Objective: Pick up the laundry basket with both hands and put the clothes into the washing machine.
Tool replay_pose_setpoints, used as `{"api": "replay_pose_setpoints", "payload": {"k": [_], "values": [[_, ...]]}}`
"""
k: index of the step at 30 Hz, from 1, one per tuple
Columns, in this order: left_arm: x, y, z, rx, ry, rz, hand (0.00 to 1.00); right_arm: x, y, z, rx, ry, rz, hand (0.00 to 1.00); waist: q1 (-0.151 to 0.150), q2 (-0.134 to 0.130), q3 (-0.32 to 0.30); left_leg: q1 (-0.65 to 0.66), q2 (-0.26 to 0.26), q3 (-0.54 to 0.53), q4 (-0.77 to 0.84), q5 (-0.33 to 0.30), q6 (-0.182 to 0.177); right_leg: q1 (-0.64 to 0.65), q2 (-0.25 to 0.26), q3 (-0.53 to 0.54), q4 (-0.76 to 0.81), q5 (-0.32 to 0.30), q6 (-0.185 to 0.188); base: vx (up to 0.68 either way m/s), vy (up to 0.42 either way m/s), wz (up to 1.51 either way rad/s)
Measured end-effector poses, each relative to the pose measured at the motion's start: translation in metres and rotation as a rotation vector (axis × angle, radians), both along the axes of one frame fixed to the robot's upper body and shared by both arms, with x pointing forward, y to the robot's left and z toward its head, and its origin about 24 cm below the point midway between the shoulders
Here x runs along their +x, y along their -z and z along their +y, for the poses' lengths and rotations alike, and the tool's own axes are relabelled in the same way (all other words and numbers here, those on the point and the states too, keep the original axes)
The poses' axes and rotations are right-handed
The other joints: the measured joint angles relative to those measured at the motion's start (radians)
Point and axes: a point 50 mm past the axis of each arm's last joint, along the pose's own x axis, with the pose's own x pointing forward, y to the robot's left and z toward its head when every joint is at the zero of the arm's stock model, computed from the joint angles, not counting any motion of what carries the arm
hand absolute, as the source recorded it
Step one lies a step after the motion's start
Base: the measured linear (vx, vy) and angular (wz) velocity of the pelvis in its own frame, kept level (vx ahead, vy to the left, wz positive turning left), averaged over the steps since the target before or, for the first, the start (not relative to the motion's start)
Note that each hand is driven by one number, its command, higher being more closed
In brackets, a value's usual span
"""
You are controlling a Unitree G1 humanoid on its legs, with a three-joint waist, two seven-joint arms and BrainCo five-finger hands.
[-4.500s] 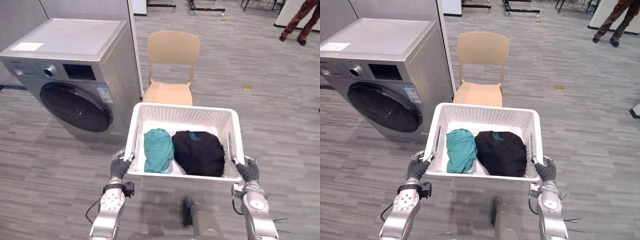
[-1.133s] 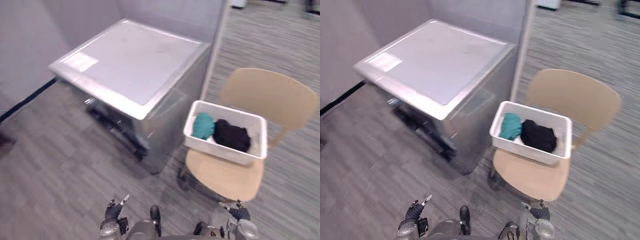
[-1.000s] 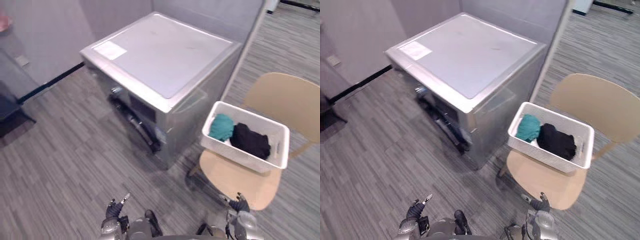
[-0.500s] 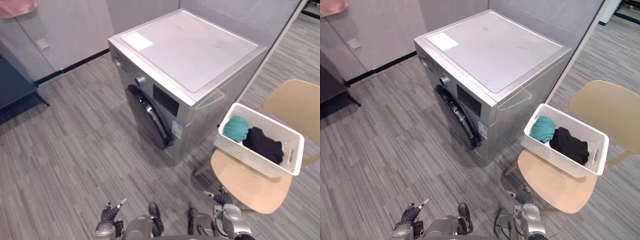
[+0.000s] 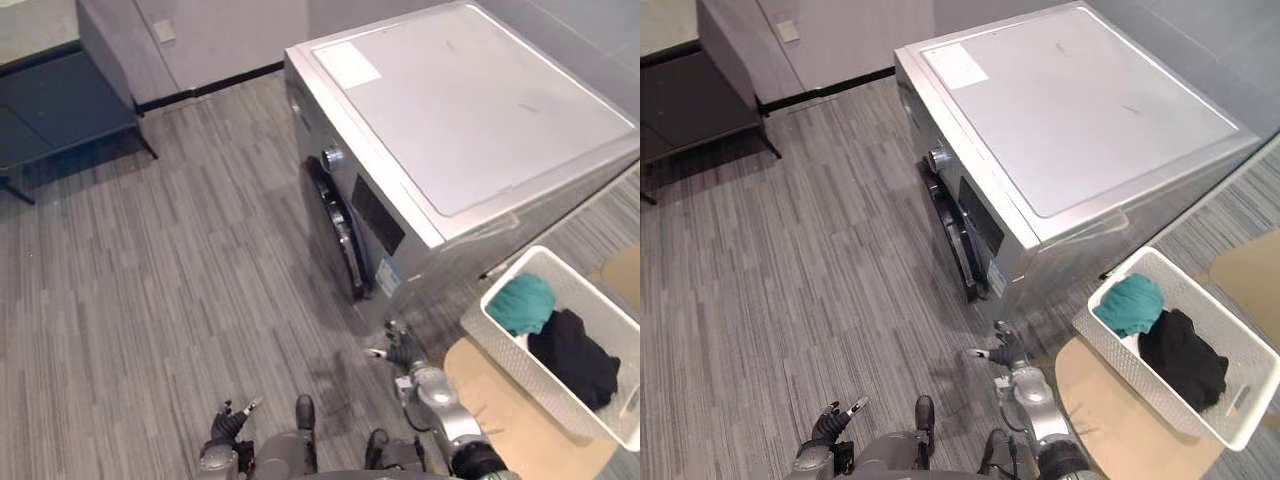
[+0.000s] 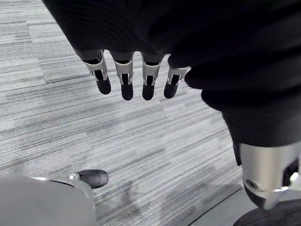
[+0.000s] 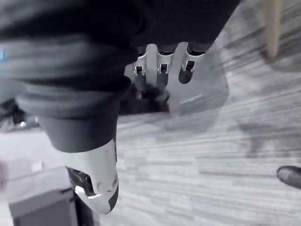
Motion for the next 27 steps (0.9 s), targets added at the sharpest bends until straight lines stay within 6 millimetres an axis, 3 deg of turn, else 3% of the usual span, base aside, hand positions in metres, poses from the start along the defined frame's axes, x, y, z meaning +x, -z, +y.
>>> {"api": "replay_pose_setpoints", "payload": {"k": [3,6,9,13,17,24,27], "values": [[0.0,0.0,0.0,0.003,-0.005,-0.002,0.0,0.023,-0.027,-0.01,0.007,0.089,-0.113,0.0,0.004,0.024,0.021,-0.029,0.0,-0.017,-0.015,0.034,-0.012,-0.028,0.002,-0.004,0.002,0.006,-0.005,-0.04,-0.041,0.2],[0.0,-0.001,0.001,0.015,-0.016,-0.007,0.0,0.034,-0.051,-0.025,0.006,0.19,-0.216,0.0,0.021,0.036,0.051,-0.043,0.004,-0.028,-0.021,0.052,-0.017,-0.047,0.004,-0.006,0.012,0.006,-0.005,-0.08,-0.035,0.03],[0.002,-0.001,-0.001,0.009,-0.024,-0.015,0.0,0.04,-0.064,-0.029,-0.004,0.233,-0.272,0.0,0.026,0.053,0.062,-0.079,0.01,-0.041,-0.021,0.056,-0.023,-0.096,0.005,-0.014,0.049,-0.002,-0.011,-0.15,-0.019,0.05],[0.01,-0.008,-0.001,0.022,-0.036,-0.065,0.0,0.052,-0.089,-0.038,-0.016,0.309,-0.362,0.0,0.029,0.06,0.094,-0.117,-0.001,-0.059,-0.033,0.061,-0.029,-0.175,-0.022,-0.025,0.148,-0.05,-0.01,-0.17,0.015,0.18],[0.018,-0.013,-0.002,0.02,-0.018,-0.102,0.0,0.07,-0.12,-0.053,-0.069,0.326,-0.456,0.0,0.052,0.069,0.123,-0.149,-0.014,-0.083,-0.069,0.094,-0.037,-0.248,-0.044,-0.03,0.223,-0.064,-0.011,-0.16,0.001,0.13],[0.038,-0.026,-0.002,0.011,-0.003,-0.204,0.0,0.106,-0.16,-0.065,-0.095,0.326,-0.492,0.0,0.057,0.089,0.186,-0.228,-0.028,-0.14,-0.103,0.164,-0.048,-0.353,-0.074,-0.076,0.309,-0.082,-0.019,-0.11,-0.066,0.24],[0.048,-0.032,-0.001,-0.001,-0.012,-0.244,0.0,0.114,-0.171,-0.068,-0.062,0.344,-0.485,0.0,0.078,0.098,0.195,-0.274,-0.028,-0.151,-0.106,0.18,-0.053,-0.409,-0.078,-0.08,0.336,-0.088,-0.027,-0.06,-0.101,0.11]]}}
